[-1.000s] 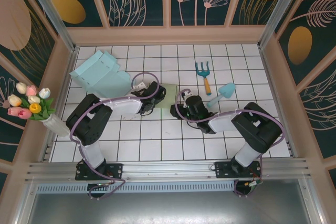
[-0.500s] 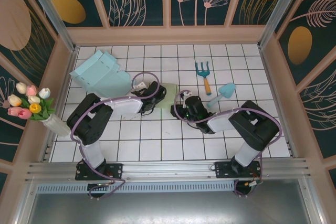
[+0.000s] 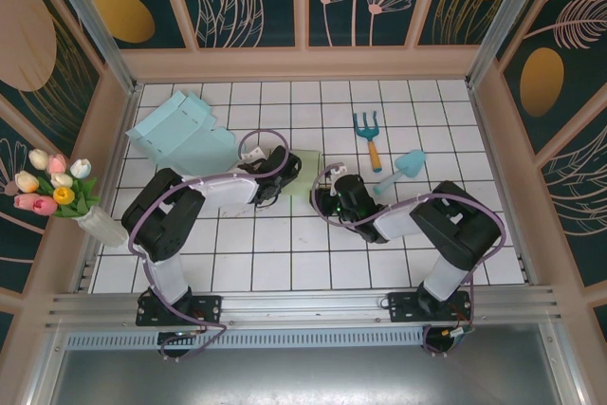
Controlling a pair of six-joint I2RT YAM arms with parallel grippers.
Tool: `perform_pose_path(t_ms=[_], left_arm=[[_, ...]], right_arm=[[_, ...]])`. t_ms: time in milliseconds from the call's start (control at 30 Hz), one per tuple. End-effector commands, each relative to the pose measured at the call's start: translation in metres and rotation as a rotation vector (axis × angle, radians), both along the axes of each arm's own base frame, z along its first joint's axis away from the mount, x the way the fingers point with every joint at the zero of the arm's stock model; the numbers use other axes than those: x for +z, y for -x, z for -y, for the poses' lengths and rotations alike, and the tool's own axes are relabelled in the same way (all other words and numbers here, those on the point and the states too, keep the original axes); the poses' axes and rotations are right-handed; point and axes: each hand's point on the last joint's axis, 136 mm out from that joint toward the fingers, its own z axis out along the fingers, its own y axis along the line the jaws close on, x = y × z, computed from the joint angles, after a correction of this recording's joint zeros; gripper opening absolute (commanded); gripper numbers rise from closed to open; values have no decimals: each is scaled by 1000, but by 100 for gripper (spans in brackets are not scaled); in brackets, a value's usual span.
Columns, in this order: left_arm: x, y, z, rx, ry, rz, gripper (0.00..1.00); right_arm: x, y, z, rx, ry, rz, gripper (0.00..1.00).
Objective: Fold the paper box
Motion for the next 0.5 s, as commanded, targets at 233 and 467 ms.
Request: perform_pose_path(t_ms=[233,467], left_arm=[[-51,47,-38,-40,-188,-236,90],[-50,44,-36,-42,-195,-231,90]], right_arm=[[-24,-5,11,4,61,31,32],[-11,5,-3,96,-4,37,31]])
